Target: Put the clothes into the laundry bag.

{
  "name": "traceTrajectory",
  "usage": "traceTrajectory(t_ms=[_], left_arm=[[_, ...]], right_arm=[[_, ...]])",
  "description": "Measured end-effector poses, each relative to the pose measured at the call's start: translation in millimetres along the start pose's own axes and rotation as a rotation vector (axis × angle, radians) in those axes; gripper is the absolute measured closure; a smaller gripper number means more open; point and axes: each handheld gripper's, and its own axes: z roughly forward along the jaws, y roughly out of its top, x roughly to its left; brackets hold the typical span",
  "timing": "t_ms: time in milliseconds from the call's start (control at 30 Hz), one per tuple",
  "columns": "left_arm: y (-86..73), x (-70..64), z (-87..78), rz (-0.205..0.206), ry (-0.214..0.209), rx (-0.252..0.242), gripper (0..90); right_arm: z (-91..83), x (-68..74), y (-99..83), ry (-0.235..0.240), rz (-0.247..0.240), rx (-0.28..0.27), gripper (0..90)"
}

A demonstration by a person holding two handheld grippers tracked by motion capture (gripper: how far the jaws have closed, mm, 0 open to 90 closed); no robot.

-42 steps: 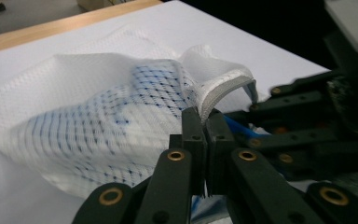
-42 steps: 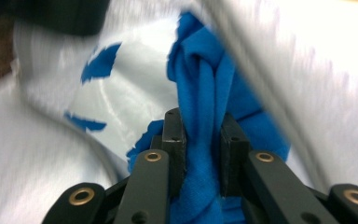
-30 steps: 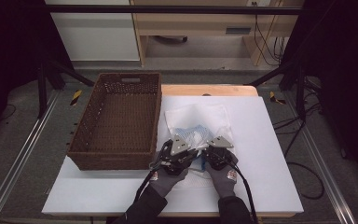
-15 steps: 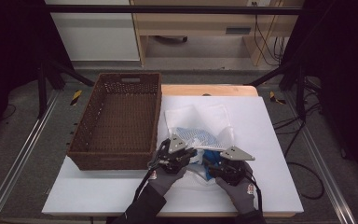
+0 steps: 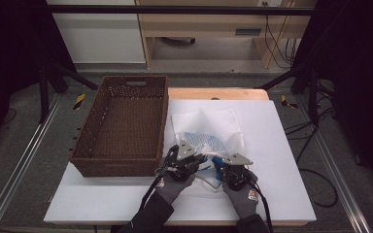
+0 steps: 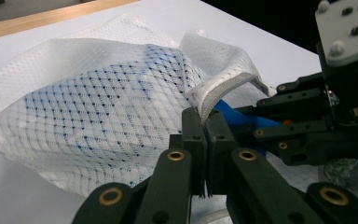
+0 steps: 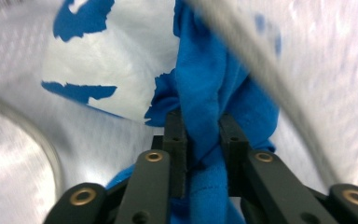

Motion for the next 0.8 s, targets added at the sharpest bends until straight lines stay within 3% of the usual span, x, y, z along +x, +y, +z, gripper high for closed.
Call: traceTrajectory(t_ms=[100, 133, 200, 267, 333, 400, 500, 600, 633, 700, 800], left_arm=[[4.2, -2.8, -3.7, 0.008, -0.004, -0.018, 88.5], [4.2, -2.8, -3.7, 0.008, -0.004, -0.018, 88.5], [4.9, -4.7, -6.7, 0.015, -0.010, -0.022, 88.5], [3.9, -4.8, -6.7, 0.018, -0.011, -0.019, 88.5], [0.8, -4.8, -4.5, 0.018, -0.013, -0.007, 88.5], [-5.2, -3.7, 0.4, 0.014, -0.013, 0.012, 88.5], [-7.7, -1.8, 2.4, 0.007, -0.012, 0.018, 88.5], [-8.4, 1.3, 2.1, 0.005, -0.004, 0.020, 88.5], [-8.1, 2.3, 1.7, 0.002, -0.003, 0.019, 88.5], [-6.7, 5.1, -0.4, -0.002, 0.003, 0.011, 88.5], [-6.1, 6.3, -1.0, -0.010, 0.004, 0.004, 88.5]], right_arm=[[3.1, 1.3, 18.8, -0.005, 0.035, -0.079, 78.0], [3.1, 1.3, 18.8, -0.005, 0.035, -0.079, 78.0], [15.6, -2.8, 27.9, -0.049, 0.072, -0.107, 77.1], [20.8, -5.0, 28.2, -0.073, 0.070, -0.107, 76.7], [37.6, -10.5, 24.0, -0.136, 0.061, -0.067, 75.3], [43.8, -11.1, 22.5, -0.143, 0.055, -0.037, 71.8], [40.7, -11.7, 22.9, -0.122, 0.043, -0.049, 66.0], [18.2, -14.0, 22.0, -0.062, 0.051, -0.092, 53.7], [18.2, -14.0, 22.0, -0.062, 0.051, -0.092, 53.7], [-6.5, -14.2, 19.9, -0.007, 0.032, -0.125, 48.3], [-25.4, -11.3, 16.8, 0.045, 0.034, -0.168, 47.3]])
